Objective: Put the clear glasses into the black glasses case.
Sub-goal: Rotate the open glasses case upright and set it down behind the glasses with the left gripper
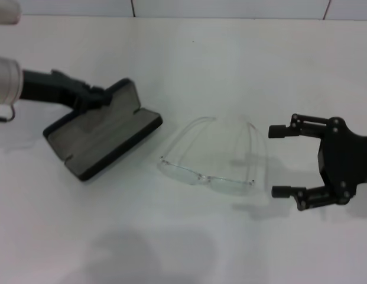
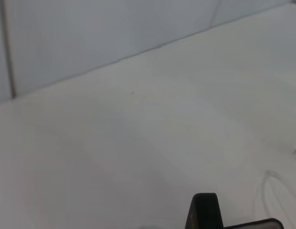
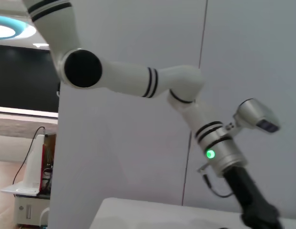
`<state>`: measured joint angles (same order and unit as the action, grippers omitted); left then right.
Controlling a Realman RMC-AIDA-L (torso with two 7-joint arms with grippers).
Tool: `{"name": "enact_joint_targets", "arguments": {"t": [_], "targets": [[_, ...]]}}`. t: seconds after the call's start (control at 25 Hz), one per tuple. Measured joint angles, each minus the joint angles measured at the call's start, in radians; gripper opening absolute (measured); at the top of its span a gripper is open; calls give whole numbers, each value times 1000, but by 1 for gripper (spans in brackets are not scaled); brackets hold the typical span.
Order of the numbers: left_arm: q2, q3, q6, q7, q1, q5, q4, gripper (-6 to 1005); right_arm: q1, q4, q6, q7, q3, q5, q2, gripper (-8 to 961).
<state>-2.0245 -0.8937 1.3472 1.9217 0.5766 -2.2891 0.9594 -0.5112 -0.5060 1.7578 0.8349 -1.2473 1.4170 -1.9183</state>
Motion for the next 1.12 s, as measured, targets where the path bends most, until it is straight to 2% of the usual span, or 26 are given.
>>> {"name": "enact_joint_targets", "arguments": {"t": [0.08, 0.28, 0.44, 0.52, 0.6, 0.76, 1.12], "targets": [[-10, -8, -1, -41, 21, 3, 31, 204, 11, 0, 5, -24, -2, 2, -7, 857], [-39, -25, -28, -212, 106, 10, 42, 229, 29, 3, 10, -60, -4, 2, -18, 857], [-55, -122, -177, -375, 156, -3, -28, 249, 35, 10, 11, -82, -7, 3, -29, 857], [-56, -189, -267, -418, 189, -13, -86, 259, 47, 9, 12, -91, -6, 3, -30, 857], [-56, -227, -301, -436, 219, -16, -127, 269, 64, 4, 13, -95, -2, 3, -32, 856], [-60, -250, -262, -456, 263, -10, -161, 289, 68, 8, 14, -95, -1, 4, -32, 856], [-63, -289, -147, -452, 272, 53, -157, 334, 69, 3, 17, -96, -1, 3, -32, 855]]}}
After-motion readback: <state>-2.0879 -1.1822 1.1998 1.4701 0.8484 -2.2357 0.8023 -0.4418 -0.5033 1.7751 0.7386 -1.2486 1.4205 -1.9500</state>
